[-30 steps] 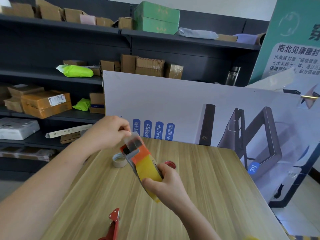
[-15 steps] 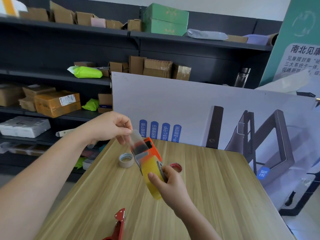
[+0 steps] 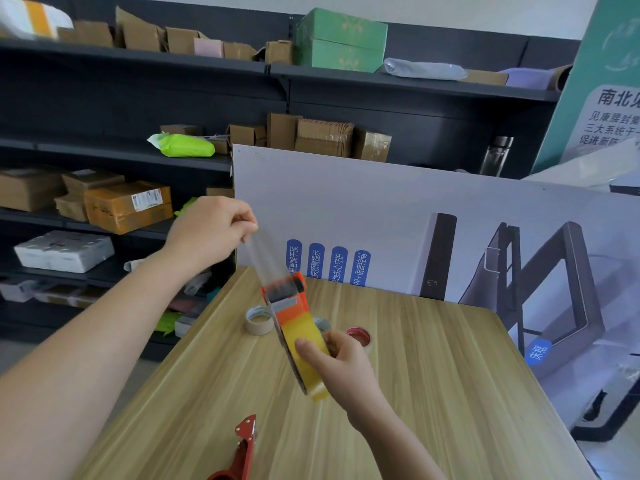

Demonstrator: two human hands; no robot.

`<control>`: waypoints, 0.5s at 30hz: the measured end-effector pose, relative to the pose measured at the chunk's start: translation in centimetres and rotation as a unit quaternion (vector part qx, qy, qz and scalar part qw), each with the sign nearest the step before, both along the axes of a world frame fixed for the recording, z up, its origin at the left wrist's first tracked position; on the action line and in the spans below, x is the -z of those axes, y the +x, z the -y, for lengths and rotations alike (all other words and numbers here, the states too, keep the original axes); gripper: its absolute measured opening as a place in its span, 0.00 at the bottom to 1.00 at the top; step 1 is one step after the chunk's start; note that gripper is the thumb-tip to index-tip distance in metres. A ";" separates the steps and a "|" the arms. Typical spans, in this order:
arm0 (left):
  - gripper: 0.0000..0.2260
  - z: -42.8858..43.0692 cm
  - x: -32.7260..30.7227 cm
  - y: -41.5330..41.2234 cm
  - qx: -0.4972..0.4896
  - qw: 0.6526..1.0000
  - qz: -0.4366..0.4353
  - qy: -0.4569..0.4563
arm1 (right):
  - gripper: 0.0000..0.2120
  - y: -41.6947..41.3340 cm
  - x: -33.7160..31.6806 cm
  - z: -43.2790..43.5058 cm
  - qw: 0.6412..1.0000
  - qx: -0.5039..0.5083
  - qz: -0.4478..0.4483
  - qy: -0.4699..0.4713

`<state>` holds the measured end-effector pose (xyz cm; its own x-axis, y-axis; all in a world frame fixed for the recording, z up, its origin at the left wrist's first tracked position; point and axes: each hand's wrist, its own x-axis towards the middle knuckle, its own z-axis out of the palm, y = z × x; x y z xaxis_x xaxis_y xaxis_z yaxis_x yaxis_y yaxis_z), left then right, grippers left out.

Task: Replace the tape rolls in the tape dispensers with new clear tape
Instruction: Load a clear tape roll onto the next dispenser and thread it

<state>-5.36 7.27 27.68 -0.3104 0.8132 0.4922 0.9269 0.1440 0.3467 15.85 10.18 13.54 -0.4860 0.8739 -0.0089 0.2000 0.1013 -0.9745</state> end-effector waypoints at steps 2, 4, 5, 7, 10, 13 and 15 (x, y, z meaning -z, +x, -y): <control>0.07 0.1 0.0 -0.8 -0.012 1.000 0.010 0.005 | 0.16 0.1 0.3 0.1 1.000 -0.025 0.000 -0.009; 0.07 0.1 -0.1 -0.6 0.010 1.000 0.019 0.000 | 0.17 -0.1 0.4 0.1 1.000 -0.009 0.001 -0.019; 0.07 0.0 -0.2 -0.4 0.024 1.000 0.016 -0.005 | 0.18 -0.1 0.4 0.1 1.000 0.008 0.000 -0.023; 0.07 -0.2 -0.3 0.0 0.035 0.999 -0.002 -0.013 | 0.20 -0.1 0.4 0.1 0.999 0.035 0.003 -0.017; 0.08 -0.4 -0.3 -0.4 0.015 1.000 0.000 0.001 | 0.26 0.0 0.4 0.2 1.000 0.018 -0.009 -0.023; 0.07 -0.4 0.0 -0.9 -0.015 0.999 0.025 0.024 | 0.23 0.1 -0.1 0.3 0.999 -0.035 -0.021 -0.025; 0.07 -0.7 0.3 -0.8 -0.021 0.999 0.030 0.034 | 0.20 0.4 -0.3 0.1 0.999 -0.044 -0.020 -0.023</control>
